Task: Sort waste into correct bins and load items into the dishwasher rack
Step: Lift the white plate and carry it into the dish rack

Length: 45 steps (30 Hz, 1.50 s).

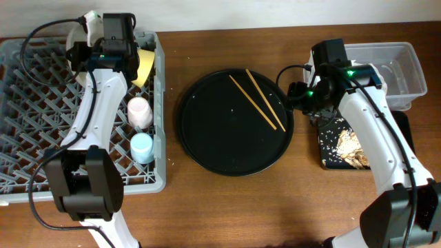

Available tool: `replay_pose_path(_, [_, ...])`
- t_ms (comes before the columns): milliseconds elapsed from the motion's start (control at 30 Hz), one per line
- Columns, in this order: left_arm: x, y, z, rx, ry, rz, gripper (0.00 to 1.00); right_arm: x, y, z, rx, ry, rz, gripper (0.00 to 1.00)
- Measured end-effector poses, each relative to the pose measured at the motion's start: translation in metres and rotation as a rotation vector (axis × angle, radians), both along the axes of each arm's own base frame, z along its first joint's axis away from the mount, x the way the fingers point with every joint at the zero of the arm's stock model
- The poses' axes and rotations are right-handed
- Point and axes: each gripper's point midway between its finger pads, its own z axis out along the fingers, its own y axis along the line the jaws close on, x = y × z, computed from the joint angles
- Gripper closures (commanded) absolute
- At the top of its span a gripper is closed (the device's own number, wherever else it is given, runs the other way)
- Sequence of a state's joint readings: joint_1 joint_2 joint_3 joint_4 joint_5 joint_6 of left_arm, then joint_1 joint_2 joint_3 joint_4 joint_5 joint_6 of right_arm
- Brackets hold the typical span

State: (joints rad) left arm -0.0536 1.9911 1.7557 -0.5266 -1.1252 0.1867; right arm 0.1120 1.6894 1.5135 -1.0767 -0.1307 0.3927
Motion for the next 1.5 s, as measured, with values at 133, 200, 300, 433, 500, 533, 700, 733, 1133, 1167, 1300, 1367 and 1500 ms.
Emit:
replay_pose_path(133, [-0.001, 0.002, 0.001, 0.005, 0.0, 0.008, 1.0, 0.0, 0.0, 0.0, 0.0, 0.0, 0.0, 0.28])
replay_pose_path(200, [-0.002, 0.002, 0.0, 0.004, 0.007, 0.007, 1.0, 0.0, 0.0, 0.0, 0.0, 0.0, 0.0, 0.28])
replay_pose_path(300, [-0.001, 0.002, -0.001, 0.001, 0.008, 0.005, 1.0, 0.0, 0.0, 0.0, 0.0, 0.0, 0.0, 0.28])
replay_pose_path(433, [-0.001, 0.002, -0.001, 0.001, 0.011, 0.004, 1.0, 0.0, 0.0, 0.0, 0.0, -0.001, 0.001, 0.28])
replay_pose_path(500, [-0.001, 0.002, -0.003, 0.001, 0.015, 0.004, 1.0, 0.0, 0.0, 0.0, 0.0, -0.001, 0.001, 0.28])
replay_pose_path(533, [-0.001, 0.002, -0.005, 0.002, 0.023, 0.004, 1.0, 0.0, 0.0, 0.0, 0.0, -0.001, 0.0, 0.28])
replay_pose_path(700, [0.006, -0.004, -0.035, -0.002, 0.101, -0.014, 1.0, 0.0, 0.0, 0.0, 0.0, -0.002, 0.001, 0.28])
replay_pose_path(733, [0.007, -0.006, -0.039, -0.004, 0.108, -0.019, 1.0, 0.001, 0.0, 0.0, 0.0, -0.003, 0.0, 0.28])
replay_pose_path(1133, [0.014, -0.017, -0.05, -0.053, 0.121, -0.075, 0.13, 0.003, 0.0, 0.001, 0.001, -0.012, 0.0, 0.28])
replay_pose_path(1167, [0.014, -0.017, -0.05, -0.053, 0.122, -0.075, 0.13, 0.003, 0.0, 0.001, 0.001, -0.012, 0.0, 0.28])
replay_pose_path(1300, [0.017, -0.019, -0.047, -0.063, 0.115, -0.086, 0.08, 0.003, 0.0, 0.001, 0.001, -0.012, 0.001, 0.24])
replay_pose_path(1367, [0.02, -0.024, -0.042, -0.086, 0.101, -0.11, 0.1, 0.003, 0.0, 0.001, 0.002, -0.012, 0.0, 0.24])
replay_pose_path(1500, [0.017, -0.048, -0.008, -0.238, 0.032, -0.242, 0.16, 0.002, 0.0, 0.001, 0.001, -0.011, 0.001, 0.2])
